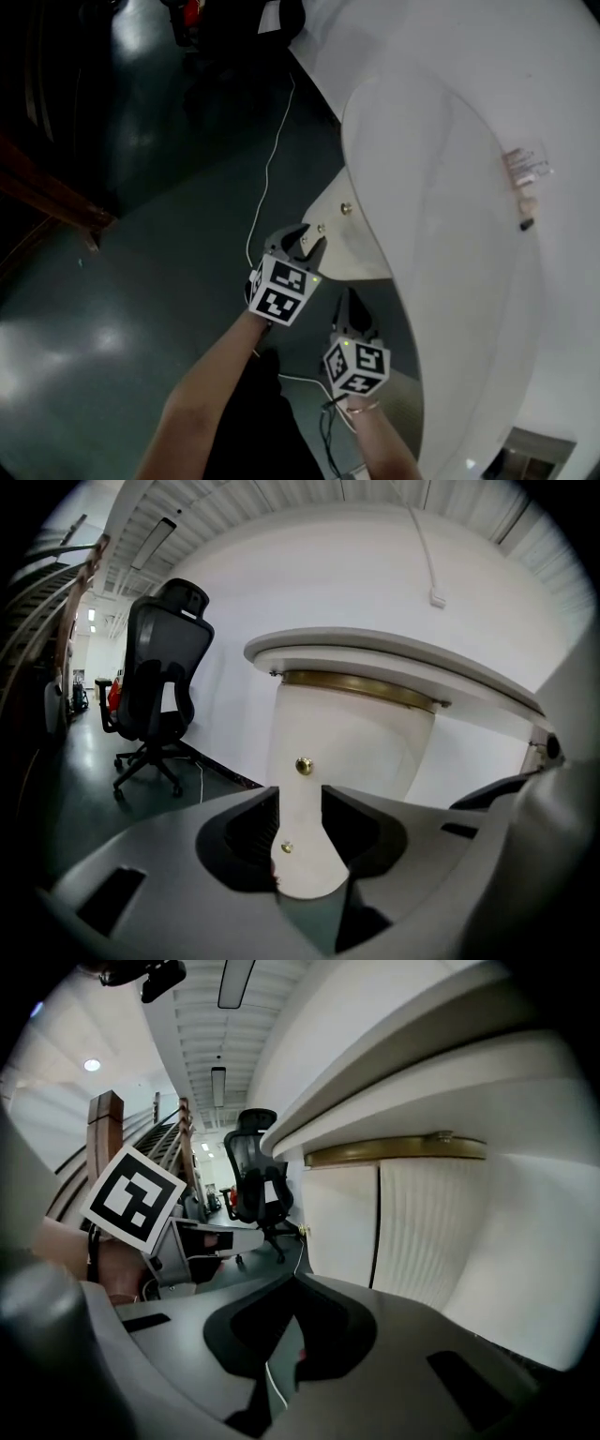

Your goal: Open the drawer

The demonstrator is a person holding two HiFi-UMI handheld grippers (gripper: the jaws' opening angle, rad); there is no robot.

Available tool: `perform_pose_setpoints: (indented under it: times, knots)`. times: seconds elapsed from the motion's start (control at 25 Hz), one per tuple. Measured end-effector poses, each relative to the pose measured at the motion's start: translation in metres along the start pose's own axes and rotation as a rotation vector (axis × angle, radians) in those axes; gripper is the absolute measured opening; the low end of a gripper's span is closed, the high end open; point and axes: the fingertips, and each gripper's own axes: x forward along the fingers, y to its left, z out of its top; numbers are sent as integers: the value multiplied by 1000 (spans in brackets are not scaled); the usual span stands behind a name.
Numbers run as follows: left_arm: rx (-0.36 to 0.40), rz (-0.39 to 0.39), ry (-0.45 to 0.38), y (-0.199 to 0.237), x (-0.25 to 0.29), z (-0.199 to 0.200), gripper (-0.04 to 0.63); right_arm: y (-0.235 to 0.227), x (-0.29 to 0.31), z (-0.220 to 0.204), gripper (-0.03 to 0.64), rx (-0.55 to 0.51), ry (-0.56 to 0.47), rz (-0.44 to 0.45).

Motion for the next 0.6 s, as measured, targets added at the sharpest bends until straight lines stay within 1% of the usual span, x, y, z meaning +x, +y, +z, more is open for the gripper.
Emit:
perform_pose_setpoints:
  times: [0.12,0.2,0.36,0.6]
  knots:
    - [-17,-25,-5,-1,19,7,123,-8,6,-4,3,23,-1,-21]
    - [-10,-38,-1,-2,32,10,129,-12,9,-6,3,31,-1,-30]
    - [35,-55,12,-7,59,12,130,-20,15,-12,3,46,2,-45]
    - [127,-61,35,-8,87,22,130,-26,21,-16,3,62,6,-54]
